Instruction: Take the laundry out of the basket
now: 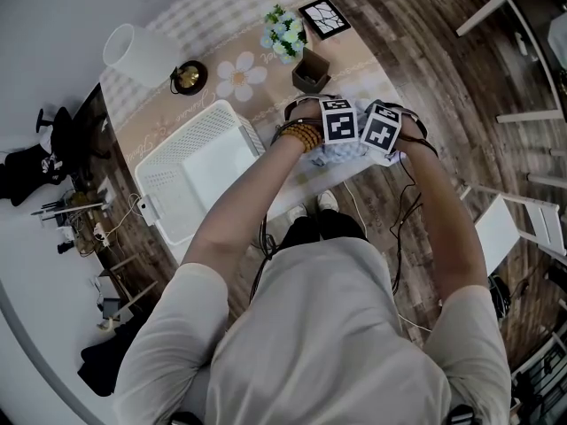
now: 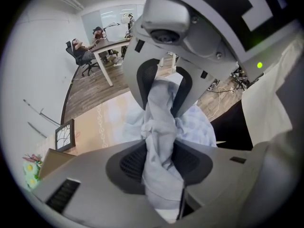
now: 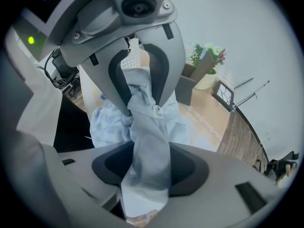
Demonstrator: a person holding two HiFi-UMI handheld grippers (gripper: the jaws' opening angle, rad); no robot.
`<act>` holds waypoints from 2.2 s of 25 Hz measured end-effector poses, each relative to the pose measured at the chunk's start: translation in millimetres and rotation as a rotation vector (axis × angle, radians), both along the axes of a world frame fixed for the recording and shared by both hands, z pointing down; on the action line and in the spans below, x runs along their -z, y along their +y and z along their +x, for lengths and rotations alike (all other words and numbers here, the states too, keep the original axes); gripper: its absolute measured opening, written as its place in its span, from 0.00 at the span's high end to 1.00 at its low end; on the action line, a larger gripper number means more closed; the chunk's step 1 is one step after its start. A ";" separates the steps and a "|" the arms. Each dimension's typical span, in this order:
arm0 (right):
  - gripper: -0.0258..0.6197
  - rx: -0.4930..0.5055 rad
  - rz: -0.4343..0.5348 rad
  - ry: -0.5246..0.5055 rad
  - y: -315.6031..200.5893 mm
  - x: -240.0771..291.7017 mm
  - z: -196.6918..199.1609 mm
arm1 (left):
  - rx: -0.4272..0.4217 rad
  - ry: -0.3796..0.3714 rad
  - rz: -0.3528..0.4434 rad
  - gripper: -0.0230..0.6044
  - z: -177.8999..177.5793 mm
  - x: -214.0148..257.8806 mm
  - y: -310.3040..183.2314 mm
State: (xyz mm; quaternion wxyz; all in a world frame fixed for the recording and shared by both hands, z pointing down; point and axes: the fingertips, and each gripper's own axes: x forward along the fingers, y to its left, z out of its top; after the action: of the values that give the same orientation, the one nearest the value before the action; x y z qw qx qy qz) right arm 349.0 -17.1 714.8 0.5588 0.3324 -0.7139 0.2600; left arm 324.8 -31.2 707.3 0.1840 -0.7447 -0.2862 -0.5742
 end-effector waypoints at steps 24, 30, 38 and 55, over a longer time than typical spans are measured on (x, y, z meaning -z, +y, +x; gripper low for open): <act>0.58 -0.160 0.363 -0.195 -46.6 138.2 -55.6 | 0.433 0.373 -0.157 0.63 -70.4 149.7 -41.4; 0.66 -0.193 0.523 -0.343 -68.8 192.8 -116.6 | 0.625 0.581 -0.210 0.72 -125.6 200.8 -53.1; 0.81 -0.256 0.700 -0.567 -82.6 267.9 -196.0 | 0.827 0.837 -0.234 0.82 -210.8 260.6 -58.0; 0.93 -0.116 0.885 -0.780 -51.6 385.3 -318.9 | 1.055 1.334 -0.244 0.96 -322.2 383.9 -25.2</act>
State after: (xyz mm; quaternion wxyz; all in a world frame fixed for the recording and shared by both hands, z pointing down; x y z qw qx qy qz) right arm 30.1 -68.7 329.5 0.0482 0.4522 -0.8878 0.0704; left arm 2.6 -56.4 323.4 -0.0587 -0.9768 0.2056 0.0079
